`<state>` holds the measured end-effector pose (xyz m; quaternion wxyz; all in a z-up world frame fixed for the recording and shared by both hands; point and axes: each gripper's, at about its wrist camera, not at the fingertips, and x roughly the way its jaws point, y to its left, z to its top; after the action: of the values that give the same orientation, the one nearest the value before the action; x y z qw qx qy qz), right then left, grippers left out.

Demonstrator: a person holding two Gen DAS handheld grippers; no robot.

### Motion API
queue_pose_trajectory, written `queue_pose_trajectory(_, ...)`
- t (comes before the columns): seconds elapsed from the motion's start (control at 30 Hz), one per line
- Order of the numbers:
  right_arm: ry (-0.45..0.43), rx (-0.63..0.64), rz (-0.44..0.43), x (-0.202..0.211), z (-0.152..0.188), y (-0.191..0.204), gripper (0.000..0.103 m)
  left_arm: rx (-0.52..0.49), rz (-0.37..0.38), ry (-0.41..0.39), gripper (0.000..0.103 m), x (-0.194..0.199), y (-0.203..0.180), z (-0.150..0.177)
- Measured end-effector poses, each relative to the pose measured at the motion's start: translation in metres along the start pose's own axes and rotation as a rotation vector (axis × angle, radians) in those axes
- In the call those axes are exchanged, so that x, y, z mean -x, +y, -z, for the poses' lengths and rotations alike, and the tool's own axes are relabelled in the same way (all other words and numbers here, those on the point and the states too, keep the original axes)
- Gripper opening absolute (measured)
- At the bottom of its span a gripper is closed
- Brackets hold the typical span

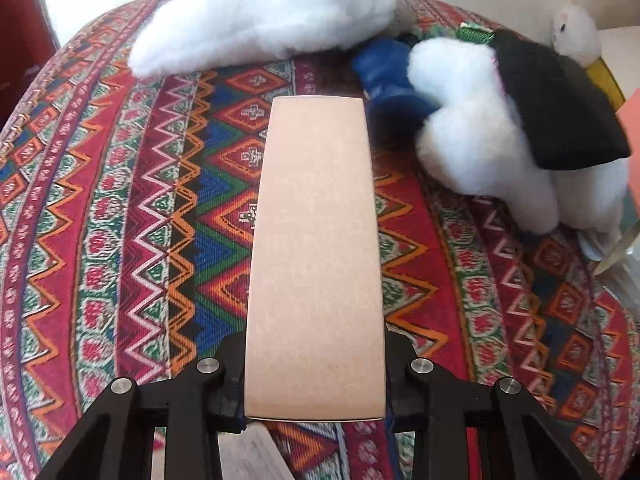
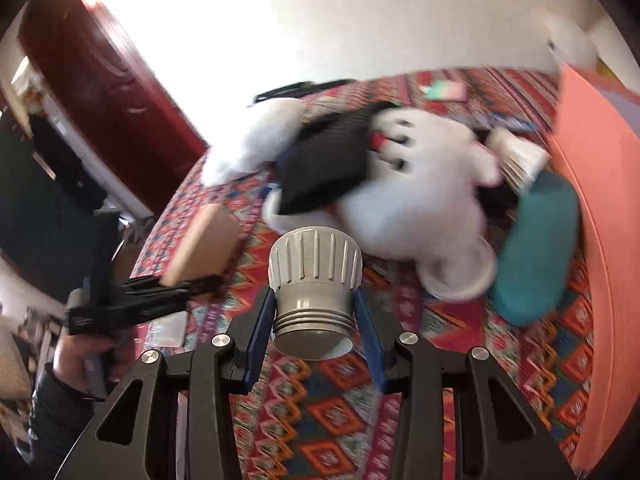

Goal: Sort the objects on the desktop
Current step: 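Carry the cardboard box and silver cup over the shoebox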

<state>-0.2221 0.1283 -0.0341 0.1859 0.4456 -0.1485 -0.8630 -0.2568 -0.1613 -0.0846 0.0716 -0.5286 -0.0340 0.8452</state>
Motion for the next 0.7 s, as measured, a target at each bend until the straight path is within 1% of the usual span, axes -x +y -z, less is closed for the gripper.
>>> queue_pose_trajectory(0.1, -0.012, -0.058, -0.008, 0.013, 0.001, -0.019, 0.043, 0.000, 0.006, -0.030, 0.037, 0.023, -0.007, 0.002)
queue_pose_trajectory(0.27, -0.074, -0.087, -0.021, 0.035, -0.001, -0.024, 0.043, -0.038, 0.027, -0.114, 0.037, 0.071, -0.034, 0.007)
queue_pose_trajectory(0.4, -0.160, -0.066, -0.008, 0.066, -0.001, -0.020, 0.043, -0.075, 0.055, -0.178, 0.037, 0.101, -0.065, 0.015)
queue_pose_trajectory(0.5, -0.236, -0.044, 0.026, 0.092, 0.002, -0.015, 0.043, -0.088, 0.063, -0.211, 0.037, 0.108, -0.086, 0.017)
queue_pose_trajectory(0.6, -0.303, -0.021, 0.055, 0.119, 0.012, -0.013, 0.043, -0.117, 0.033, -0.259, 0.037, 0.119, -0.119, 0.026)
queue_pose_trajectory(0.7, -0.375, -0.004, 0.087, 0.153, 0.026, -0.012, 0.043, -0.139, 0.029, -0.287, 0.037, 0.126, -0.150, 0.035)
